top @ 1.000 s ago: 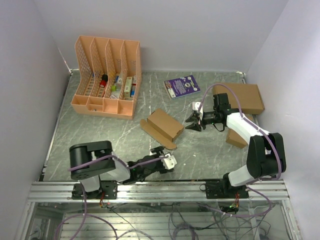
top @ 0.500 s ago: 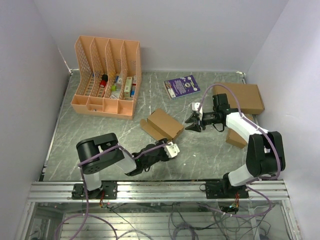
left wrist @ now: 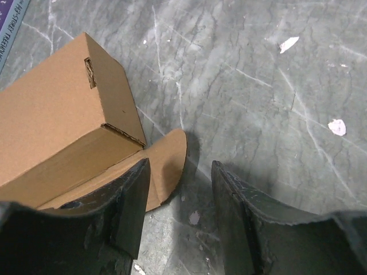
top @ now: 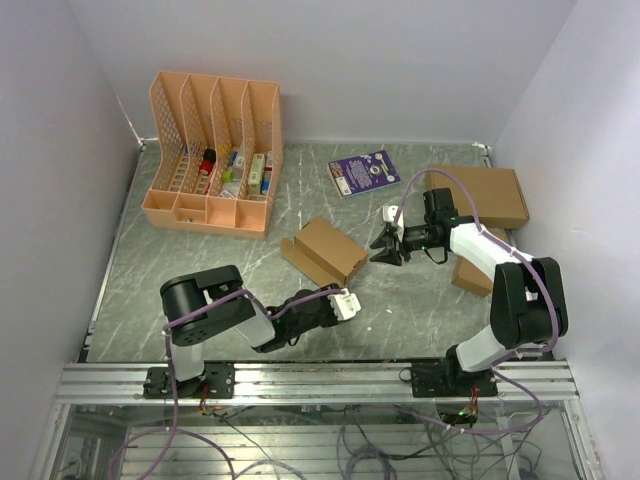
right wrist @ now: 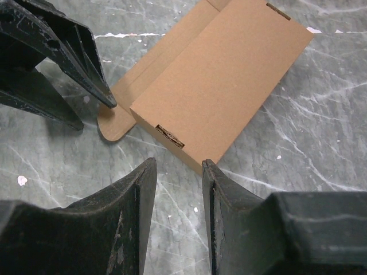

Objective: Fold the paper box

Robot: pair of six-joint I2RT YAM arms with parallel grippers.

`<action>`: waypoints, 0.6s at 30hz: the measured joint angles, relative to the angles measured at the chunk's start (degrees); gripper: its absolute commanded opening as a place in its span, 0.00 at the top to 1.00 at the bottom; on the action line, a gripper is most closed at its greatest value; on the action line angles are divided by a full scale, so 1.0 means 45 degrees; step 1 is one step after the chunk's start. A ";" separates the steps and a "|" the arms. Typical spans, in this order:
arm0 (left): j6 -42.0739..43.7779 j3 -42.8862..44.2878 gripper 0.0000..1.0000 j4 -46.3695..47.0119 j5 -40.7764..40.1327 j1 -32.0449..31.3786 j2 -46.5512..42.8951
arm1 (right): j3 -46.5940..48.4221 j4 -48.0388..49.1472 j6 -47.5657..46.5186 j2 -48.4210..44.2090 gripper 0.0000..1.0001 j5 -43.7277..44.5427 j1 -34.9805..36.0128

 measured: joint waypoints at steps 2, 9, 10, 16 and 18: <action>0.0044 0.0015 0.46 -0.0126 0.0000 0.0000 0.0053 | 0.0034 -0.0019 -0.0005 0.0029 0.63 0.0005 0.0000; 0.0141 0.0233 0.49 -0.0243 -0.0068 0.0000 0.0238 | 0.0068 -0.0087 -0.0005 0.0034 0.63 0.0005 0.0000; 0.0141 0.0238 0.50 -0.0228 -0.0097 0.0000 0.0253 | 0.0068 -0.0107 -0.0005 0.0034 0.63 0.0000 0.0000; 0.0199 0.0243 0.51 -0.0141 -0.0442 0.0000 0.0321 | 0.0087 -0.0214 -0.0063 0.0058 0.63 0.0000 0.0000; 0.0238 0.0243 0.51 -0.0146 -0.0573 0.0000 0.0321 | 0.0131 -0.0233 -0.0097 0.0117 0.63 0.0005 0.0000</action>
